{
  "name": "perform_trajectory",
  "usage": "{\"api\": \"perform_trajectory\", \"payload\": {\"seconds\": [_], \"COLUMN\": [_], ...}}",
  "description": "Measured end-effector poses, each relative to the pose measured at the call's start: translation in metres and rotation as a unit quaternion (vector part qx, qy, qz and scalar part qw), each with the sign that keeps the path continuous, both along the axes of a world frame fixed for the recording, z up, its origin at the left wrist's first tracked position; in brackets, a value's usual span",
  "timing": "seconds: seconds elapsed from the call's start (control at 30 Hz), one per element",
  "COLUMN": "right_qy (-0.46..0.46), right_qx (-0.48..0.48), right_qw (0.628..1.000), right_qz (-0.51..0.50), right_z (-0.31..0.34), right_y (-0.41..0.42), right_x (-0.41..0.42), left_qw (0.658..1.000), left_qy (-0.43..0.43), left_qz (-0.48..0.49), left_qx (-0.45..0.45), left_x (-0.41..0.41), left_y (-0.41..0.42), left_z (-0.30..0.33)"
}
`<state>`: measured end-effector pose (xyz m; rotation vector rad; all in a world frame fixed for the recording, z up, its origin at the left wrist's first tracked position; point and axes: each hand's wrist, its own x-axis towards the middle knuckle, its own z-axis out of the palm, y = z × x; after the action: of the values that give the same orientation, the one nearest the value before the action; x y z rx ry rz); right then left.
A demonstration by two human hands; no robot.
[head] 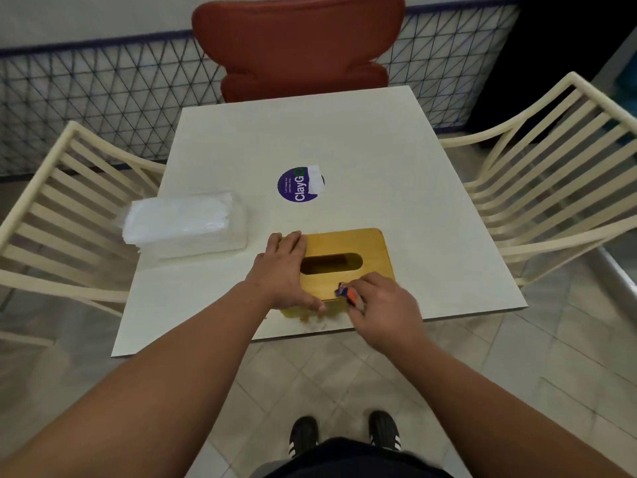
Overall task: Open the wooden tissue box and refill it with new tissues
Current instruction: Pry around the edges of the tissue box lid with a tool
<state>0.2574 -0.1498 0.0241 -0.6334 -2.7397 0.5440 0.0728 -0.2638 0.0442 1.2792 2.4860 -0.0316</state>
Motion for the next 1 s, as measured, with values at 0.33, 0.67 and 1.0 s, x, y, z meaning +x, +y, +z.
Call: {"api": "perform_trajectory", "payload": {"seconds": [0.33,0.67,1.0], "right_qy": [-0.025,-0.041,-0.079], "right_qx": [0.037,0.036,0.033], "right_qw": [0.999,0.997,0.992], "right_qz": [-0.023,-0.054,-0.09], "right_z": [0.001,0.005,0.014], "right_y": [-0.005,0.016,0.07], "right_x": [-0.006,0.004,-0.036], "left_qw": [1.0,1.0,1.0], "left_qy": [-0.005,-0.011,-0.022], "left_qz": [-0.005,0.001,0.005], "left_qx": [0.001,-0.004,-0.006], "left_x": [-0.004,-0.004,-0.003], "left_y": [0.002,0.004,0.003], "left_z": [-0.002,-0.003,0.0]}}
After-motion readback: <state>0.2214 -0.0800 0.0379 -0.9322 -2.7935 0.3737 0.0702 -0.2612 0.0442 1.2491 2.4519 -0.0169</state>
